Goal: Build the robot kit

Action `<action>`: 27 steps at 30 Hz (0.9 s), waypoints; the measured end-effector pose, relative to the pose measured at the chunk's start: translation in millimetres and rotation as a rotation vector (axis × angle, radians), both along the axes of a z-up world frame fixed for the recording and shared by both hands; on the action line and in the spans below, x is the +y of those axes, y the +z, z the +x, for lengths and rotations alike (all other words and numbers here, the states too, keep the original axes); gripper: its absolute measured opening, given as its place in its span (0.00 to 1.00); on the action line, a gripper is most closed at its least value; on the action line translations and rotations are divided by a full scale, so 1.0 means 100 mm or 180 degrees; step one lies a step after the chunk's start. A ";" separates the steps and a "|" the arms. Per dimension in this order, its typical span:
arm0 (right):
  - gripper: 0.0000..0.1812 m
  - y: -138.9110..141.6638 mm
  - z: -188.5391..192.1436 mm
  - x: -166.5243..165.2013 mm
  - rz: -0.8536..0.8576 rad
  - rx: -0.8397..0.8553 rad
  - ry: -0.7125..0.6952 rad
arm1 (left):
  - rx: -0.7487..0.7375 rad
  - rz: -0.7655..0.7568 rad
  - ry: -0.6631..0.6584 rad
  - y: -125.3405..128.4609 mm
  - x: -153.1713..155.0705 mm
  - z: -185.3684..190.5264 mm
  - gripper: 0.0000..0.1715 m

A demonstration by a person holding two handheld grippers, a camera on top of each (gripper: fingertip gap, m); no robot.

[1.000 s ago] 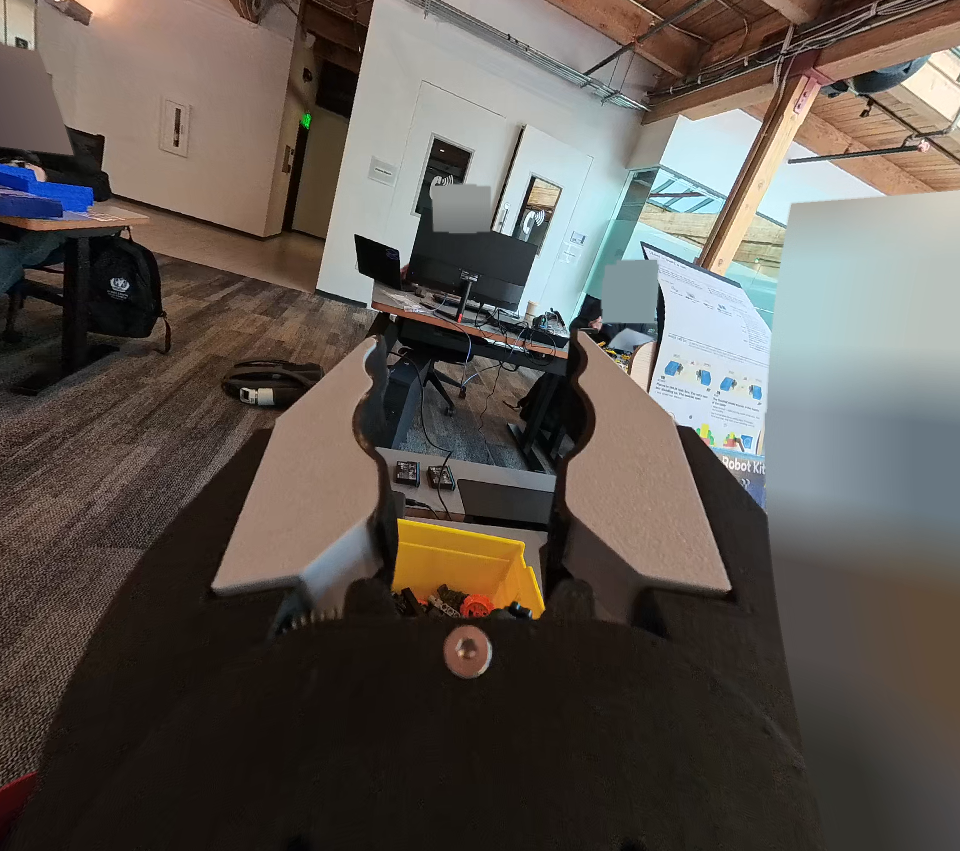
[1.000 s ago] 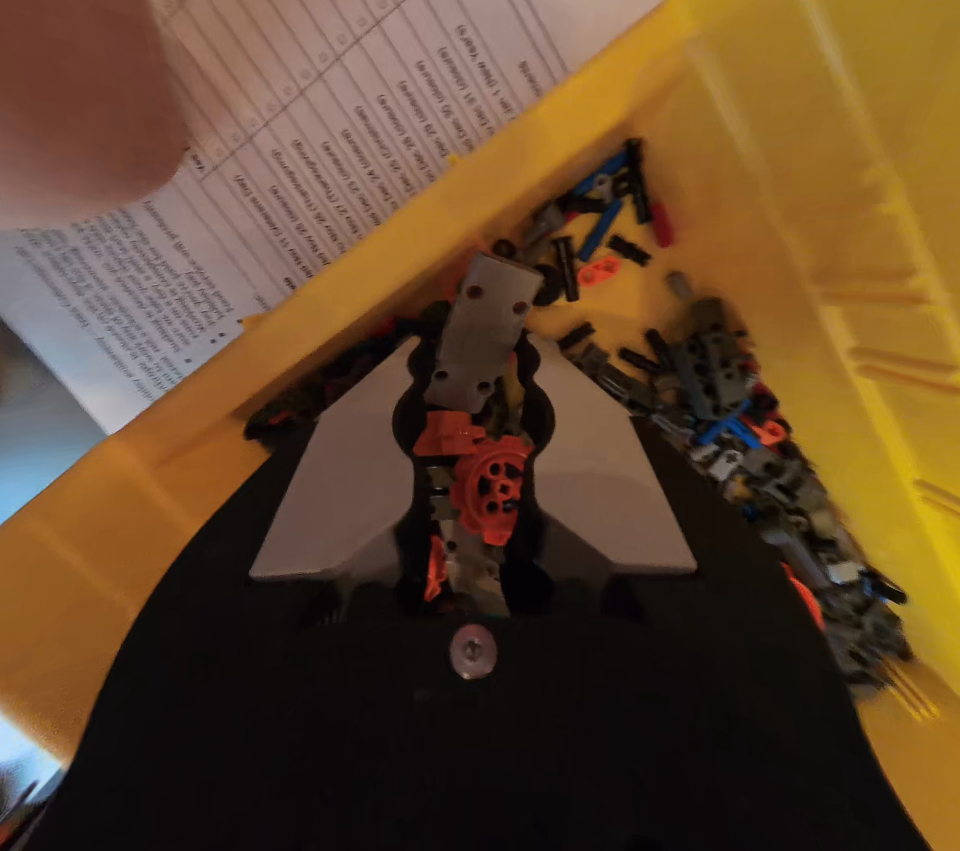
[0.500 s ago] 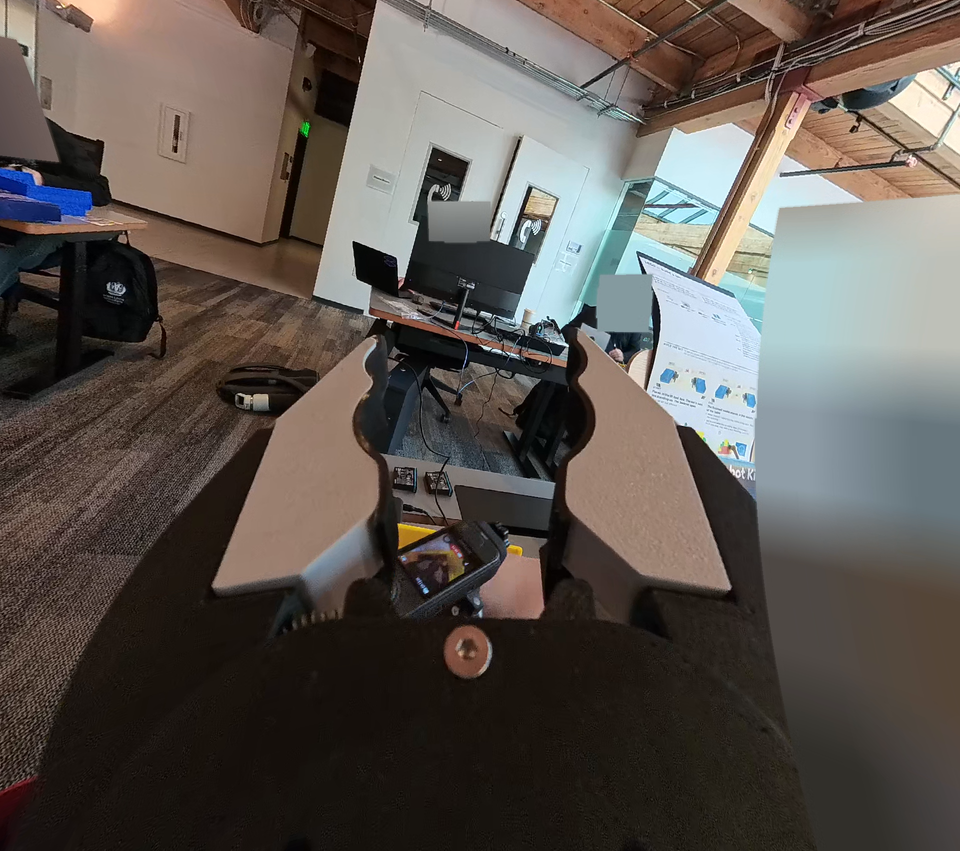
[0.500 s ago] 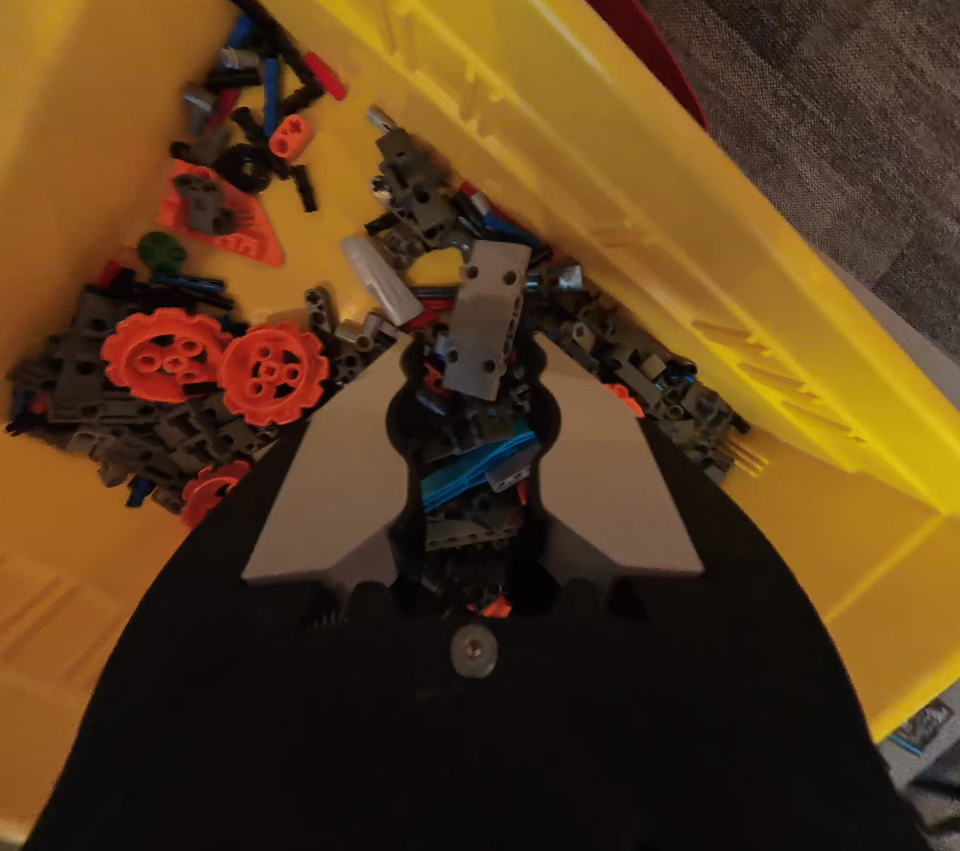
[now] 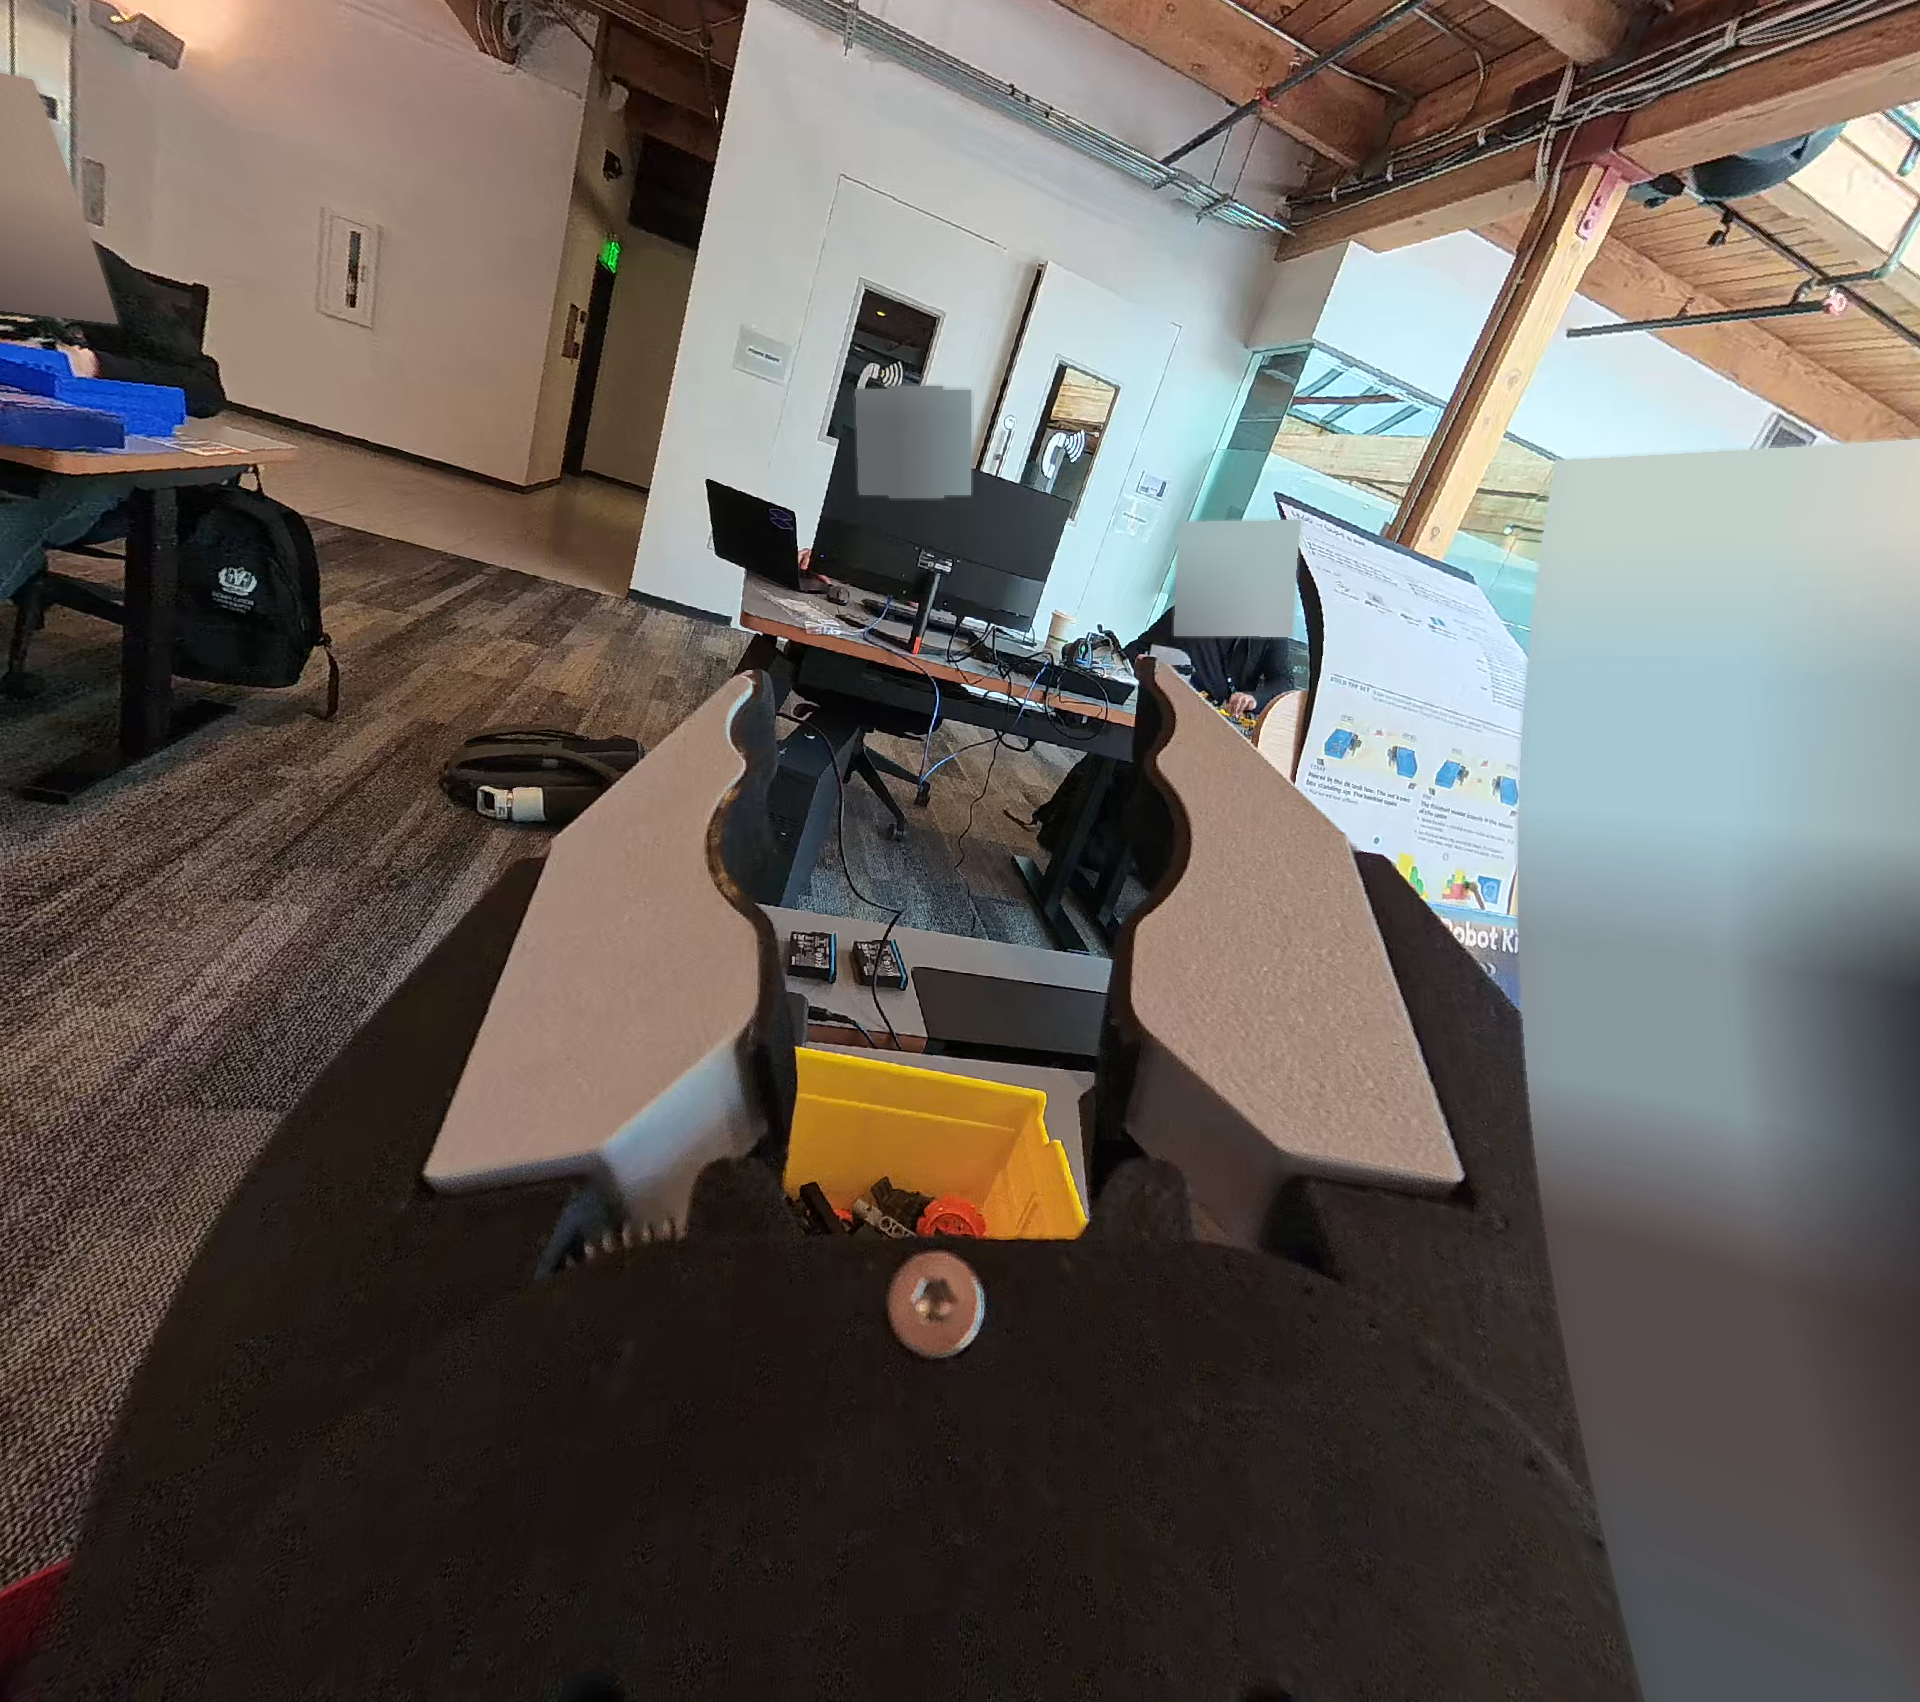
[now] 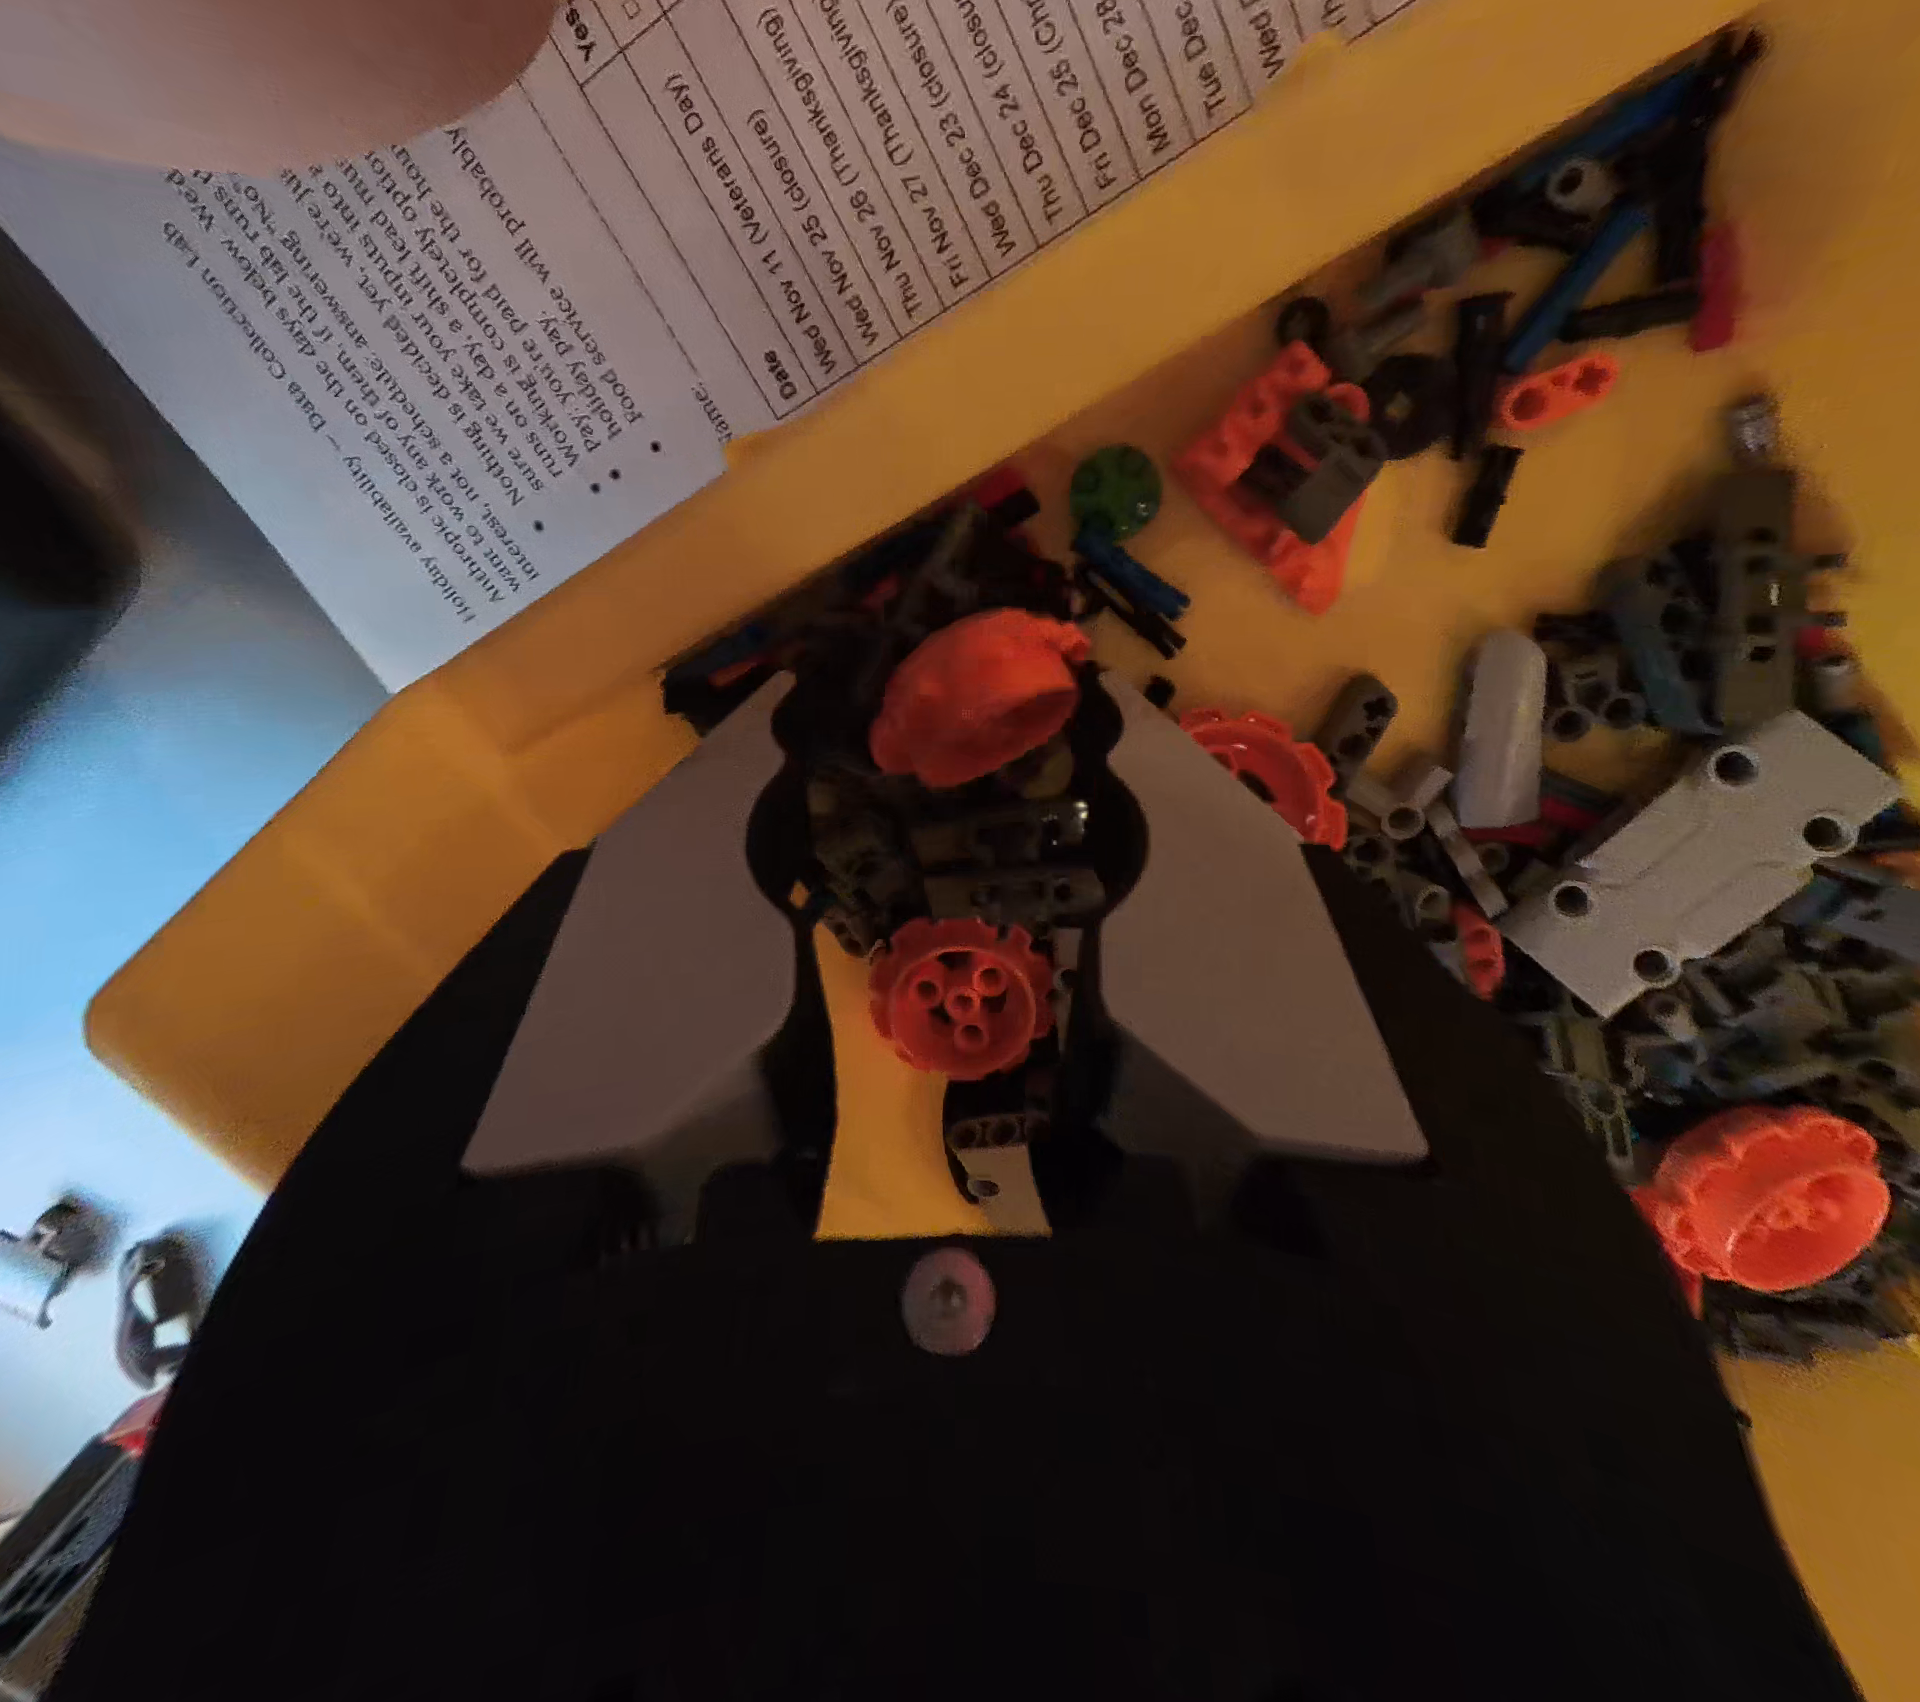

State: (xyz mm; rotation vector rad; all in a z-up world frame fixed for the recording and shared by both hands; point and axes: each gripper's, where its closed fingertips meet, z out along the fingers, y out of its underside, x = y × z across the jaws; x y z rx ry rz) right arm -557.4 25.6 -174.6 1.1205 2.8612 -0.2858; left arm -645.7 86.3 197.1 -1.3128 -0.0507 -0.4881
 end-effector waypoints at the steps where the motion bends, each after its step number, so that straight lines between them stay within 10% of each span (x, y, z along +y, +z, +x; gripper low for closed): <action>1: 0.25 0.00 0.00 0.00 -0.0002 -0.0025 -0.0034 | 0.0005 -0.0004 -0.0004 0.00 0.01 0.01 0.39; 22: 0.13 0.20 -0.48 0.99 0.0297 0.0638 -0.0789 | 0.0010 -0.0010 -0.0032 0.00 0.01 0.02 0.39; 27: 0.15 0.46 -0.48 0.61 -0.0364 0.0801 -0.0749 | -0.0021 0.0004 -0.0048 0.00 0.00 0.00 0.39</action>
